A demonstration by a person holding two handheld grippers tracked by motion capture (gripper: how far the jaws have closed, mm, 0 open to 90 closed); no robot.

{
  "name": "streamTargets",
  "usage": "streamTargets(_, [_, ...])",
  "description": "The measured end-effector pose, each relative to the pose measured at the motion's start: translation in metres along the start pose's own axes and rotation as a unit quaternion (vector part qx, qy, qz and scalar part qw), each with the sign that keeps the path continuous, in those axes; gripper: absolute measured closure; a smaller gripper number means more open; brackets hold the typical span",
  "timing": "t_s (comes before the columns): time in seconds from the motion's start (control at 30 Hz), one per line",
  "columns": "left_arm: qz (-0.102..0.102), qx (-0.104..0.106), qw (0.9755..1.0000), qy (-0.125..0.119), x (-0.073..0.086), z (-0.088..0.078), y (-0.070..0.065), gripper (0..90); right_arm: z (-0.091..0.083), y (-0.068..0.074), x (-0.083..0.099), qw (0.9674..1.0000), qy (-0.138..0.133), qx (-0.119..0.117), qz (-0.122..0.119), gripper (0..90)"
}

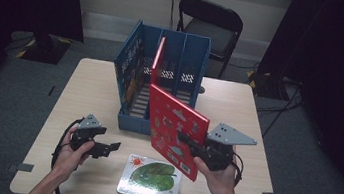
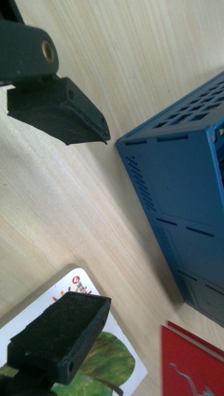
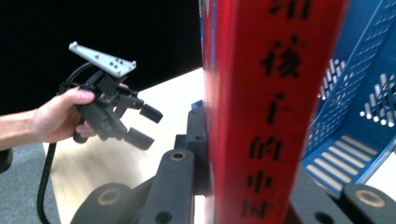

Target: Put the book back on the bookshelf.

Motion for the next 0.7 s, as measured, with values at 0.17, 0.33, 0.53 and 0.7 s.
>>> streamTargets(0.17, [-0.003,-0.001,1.0000,0.004,0.001,0.000,0.001,16.9,-0.001,-0.006,-0.012,0.9999,-0.007,0.007,-0.004,80.5])
streamTargets(0.33, [-0.001,0.001,1.0000,0.003,0.000,0.000,-0.001,16.9,0.000,-0.010,-0.023,0.9998,-0.013,0.010,-0.007,80.4])
streamTargets(0.53, [-0.002,0.003,1.0000,0.000,0.000,-0.001,-0.002,17.0,0.005,-0.016,-0.029,0.9997,-0.019,0.016,-0.005,80.5])
streamTargets(0.7, [0.001,-0.002,1.0000,-0.001,0.000,-0.001,-0.001,16.7,0.009,-0.021,-0.033,0.9994,-0.024,0.026,-0.004,80.4])
Point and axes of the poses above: each handheld gripper's, and its own axes: z roughly forward along the jaws, x roughly out of its underside, y roughly to its left, the point moved 8 cm from there along z, roughly forward along the jaws, and after that the axes turned 5 degrees about -x, right-handed, at the moved point
